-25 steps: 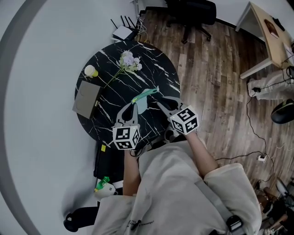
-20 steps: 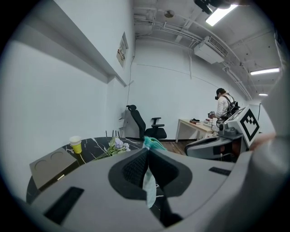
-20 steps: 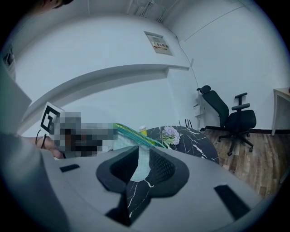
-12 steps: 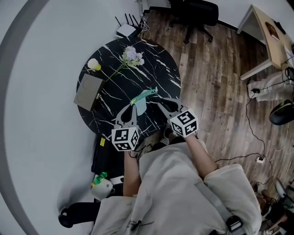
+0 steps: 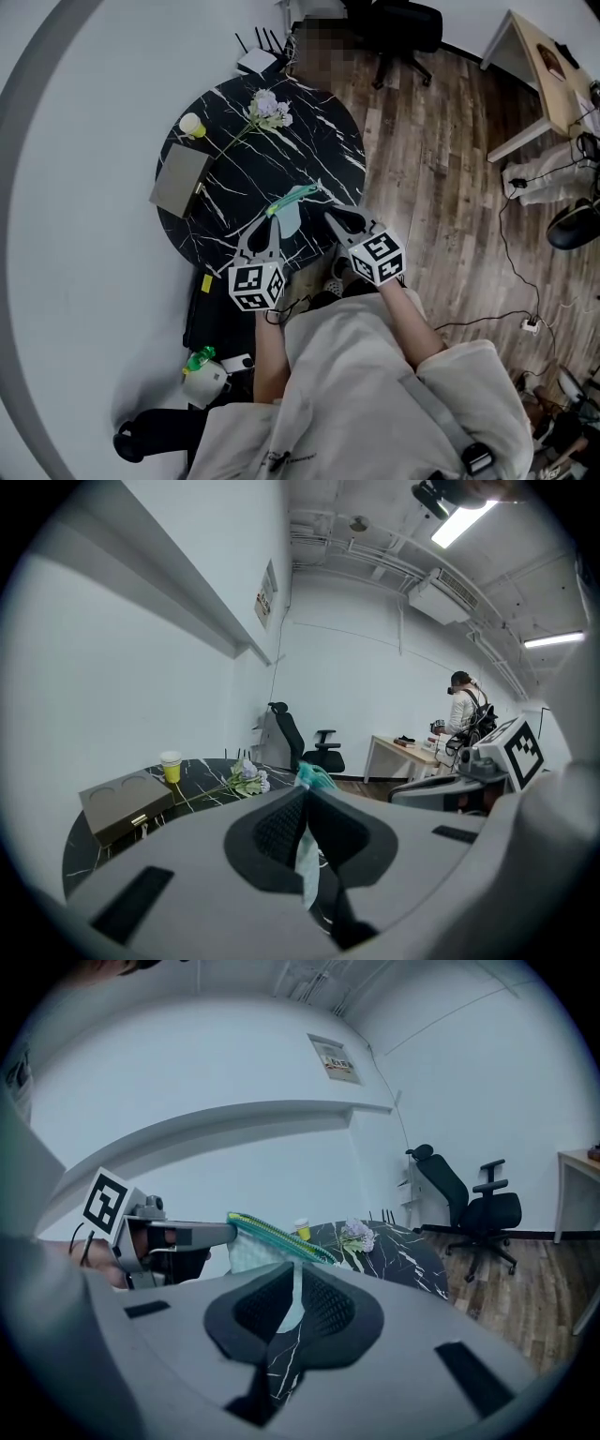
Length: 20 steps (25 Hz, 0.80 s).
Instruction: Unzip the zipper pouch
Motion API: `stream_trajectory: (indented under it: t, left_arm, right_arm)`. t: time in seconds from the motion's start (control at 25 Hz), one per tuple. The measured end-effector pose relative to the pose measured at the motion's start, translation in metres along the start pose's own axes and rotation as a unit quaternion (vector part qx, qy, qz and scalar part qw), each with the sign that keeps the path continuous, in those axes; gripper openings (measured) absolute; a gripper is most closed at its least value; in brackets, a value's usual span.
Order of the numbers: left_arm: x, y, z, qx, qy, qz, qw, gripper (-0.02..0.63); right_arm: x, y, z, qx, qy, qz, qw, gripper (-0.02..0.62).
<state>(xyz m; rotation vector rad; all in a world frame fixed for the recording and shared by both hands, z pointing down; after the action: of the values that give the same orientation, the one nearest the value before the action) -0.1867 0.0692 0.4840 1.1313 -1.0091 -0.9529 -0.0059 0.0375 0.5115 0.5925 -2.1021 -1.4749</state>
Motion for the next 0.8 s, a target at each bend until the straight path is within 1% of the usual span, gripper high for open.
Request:
stream_trajectory:
  t: [0.16,0.48,0.8]
  left_arm:
    - [-0.011,0.002,-0.005,-0.002,0.001,0.000,1.0000,0.026]
    - [-0.034,0.004,-0.013,0.001,-0.005,-0.004,1.0000,0.026]
    - [-0.047,0.008,-0.013,-0.002,-0.021,-0.011,0.9997,0.026]
  right_arm:
    - [-0.010,0.003,0.006,0.003,0.009,-0.006,1.000,0.008]
    - [-0.021,0.010,0.025,0.005,-0.002,-0.012,1.000,0.008]
    - [-0.018,0.016,0.038,-0.008,-0.021,-0.012,1.000,0.006]
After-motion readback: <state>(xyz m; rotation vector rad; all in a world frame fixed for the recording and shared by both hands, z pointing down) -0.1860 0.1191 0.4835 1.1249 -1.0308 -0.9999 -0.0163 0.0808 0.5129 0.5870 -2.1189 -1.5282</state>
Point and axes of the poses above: the fingertips, and each gripper's own axes: x forward along the fingers, z to its left, y out of its underside, the point moved 6 cm from there along -x, backward along the fingers, and after that the axes turned 11 degrees about -z, right-handed, at the moved point
